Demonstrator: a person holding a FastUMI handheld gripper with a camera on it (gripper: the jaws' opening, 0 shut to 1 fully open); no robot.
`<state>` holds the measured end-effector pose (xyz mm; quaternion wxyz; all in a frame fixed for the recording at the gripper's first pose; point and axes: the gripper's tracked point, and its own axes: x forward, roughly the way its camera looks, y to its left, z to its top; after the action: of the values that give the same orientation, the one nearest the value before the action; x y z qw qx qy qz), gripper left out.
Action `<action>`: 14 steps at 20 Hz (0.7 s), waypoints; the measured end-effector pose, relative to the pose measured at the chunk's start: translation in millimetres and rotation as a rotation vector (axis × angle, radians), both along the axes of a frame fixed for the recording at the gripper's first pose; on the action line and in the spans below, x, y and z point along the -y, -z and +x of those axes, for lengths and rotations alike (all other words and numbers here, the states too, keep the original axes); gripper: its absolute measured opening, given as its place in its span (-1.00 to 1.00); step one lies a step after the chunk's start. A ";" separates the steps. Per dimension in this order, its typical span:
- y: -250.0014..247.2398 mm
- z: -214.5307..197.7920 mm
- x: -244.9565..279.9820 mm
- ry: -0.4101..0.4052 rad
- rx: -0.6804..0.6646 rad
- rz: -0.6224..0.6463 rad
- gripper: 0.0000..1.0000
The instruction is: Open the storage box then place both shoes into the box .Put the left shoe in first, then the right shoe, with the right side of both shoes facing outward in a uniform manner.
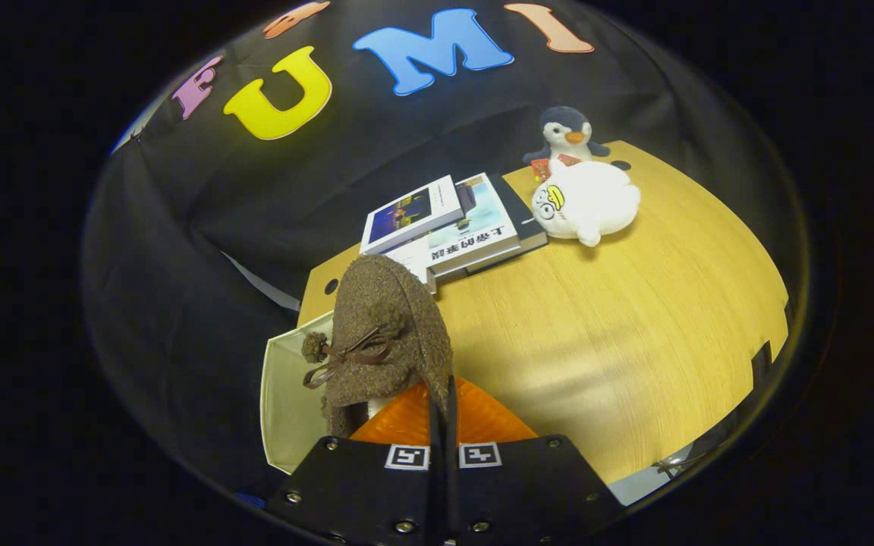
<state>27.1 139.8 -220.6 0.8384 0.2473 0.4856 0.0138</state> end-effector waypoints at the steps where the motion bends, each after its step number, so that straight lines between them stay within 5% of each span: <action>1: -3.4 2.1 -9.6 -0.004 0.007 0.003 -1.00; 14: 7.0 9.8 -130.6 -0.079 0.011 0.049 -1.00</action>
<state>36.8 270.5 -227.6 0.8335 0.2483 0.4899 0.0601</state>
